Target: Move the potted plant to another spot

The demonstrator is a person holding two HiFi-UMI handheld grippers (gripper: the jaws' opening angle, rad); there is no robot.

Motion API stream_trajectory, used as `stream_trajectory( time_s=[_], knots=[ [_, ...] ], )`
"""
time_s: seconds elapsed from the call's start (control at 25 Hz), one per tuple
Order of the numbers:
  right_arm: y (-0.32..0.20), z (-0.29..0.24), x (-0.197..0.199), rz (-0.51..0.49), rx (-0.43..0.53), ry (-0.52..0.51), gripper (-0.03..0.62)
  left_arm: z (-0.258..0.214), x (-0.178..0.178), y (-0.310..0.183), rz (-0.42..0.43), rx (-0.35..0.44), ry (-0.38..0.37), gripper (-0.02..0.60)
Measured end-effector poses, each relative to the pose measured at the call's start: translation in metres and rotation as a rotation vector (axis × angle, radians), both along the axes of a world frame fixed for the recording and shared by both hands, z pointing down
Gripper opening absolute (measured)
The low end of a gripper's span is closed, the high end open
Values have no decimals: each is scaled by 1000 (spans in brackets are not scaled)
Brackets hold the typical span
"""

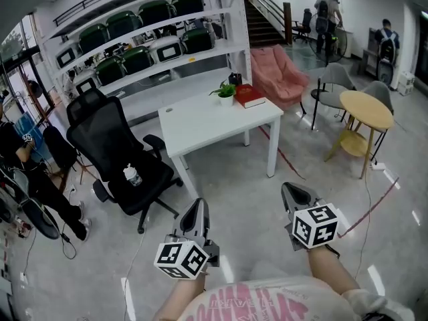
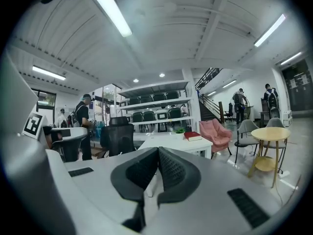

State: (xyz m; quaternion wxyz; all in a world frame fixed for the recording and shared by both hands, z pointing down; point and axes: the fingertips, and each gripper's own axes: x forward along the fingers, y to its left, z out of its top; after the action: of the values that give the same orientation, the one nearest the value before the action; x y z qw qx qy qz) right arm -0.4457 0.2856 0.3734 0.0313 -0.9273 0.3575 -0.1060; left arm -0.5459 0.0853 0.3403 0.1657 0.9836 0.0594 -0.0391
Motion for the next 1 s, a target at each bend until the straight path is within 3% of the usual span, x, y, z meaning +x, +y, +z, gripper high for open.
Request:
stream_trajectory(
  time_s=[0.44,1.0],
  knots=[
    [-27,23,53,-18,-27,-53,17,26,45,-24,-8,-34,-54,24],
    [-76,17,228,-70,-2,-63,17,11,197,-69,-59,-17,-32,25]
  ],
)
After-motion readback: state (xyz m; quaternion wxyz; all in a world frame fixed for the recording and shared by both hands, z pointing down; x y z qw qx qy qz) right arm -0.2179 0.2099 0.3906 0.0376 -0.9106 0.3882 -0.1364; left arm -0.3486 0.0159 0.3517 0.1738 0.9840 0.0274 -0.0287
